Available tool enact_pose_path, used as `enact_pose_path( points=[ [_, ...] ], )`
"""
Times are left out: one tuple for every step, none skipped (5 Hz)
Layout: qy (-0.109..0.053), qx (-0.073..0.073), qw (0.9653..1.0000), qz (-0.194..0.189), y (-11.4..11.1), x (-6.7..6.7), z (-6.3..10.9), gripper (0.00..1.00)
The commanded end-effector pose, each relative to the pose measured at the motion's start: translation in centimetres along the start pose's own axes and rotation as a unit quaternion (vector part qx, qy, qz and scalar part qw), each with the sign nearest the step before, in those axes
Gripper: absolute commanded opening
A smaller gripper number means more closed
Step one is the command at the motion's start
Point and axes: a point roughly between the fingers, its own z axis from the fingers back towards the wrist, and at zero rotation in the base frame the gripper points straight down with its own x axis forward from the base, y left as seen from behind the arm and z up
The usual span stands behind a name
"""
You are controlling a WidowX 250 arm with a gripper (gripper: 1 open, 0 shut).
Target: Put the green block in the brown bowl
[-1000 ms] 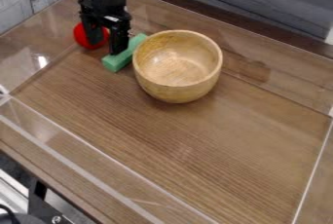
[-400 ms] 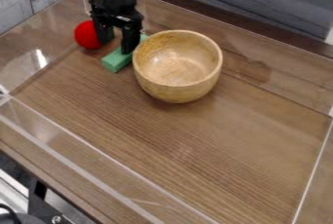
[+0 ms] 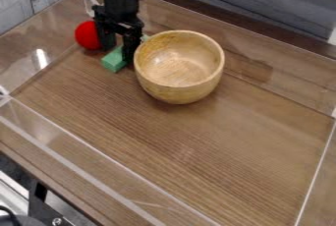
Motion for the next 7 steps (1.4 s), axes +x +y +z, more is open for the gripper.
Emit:
enact_pose_path(
  points=[
    [-0.026,0.013,0.9989,-0.037,-0.1,1.3,1.8,1.00],
    [-0.028,0.012,0.9988,-0.039,-0.4,0.9,2.1,0.00],
    [-0.042,0.008,0.9984,-0.038,-0.9,0.2,4.0,0.00],
    [-0.059,0.004,0.9980,-0.021,0.2,0.1,5.1,0.00],
    [-0.076,-0.001,0.9971,-0.005,1.2,0.0,6.2,0.00],
    [-0.091,-0.006,0.9957,0.019,1.2,-0.2,8.1,0.00],
    [-0.112,-0.012,0.9928,0.042,0.7,-0.3,10.7,0.00]
  ],
)
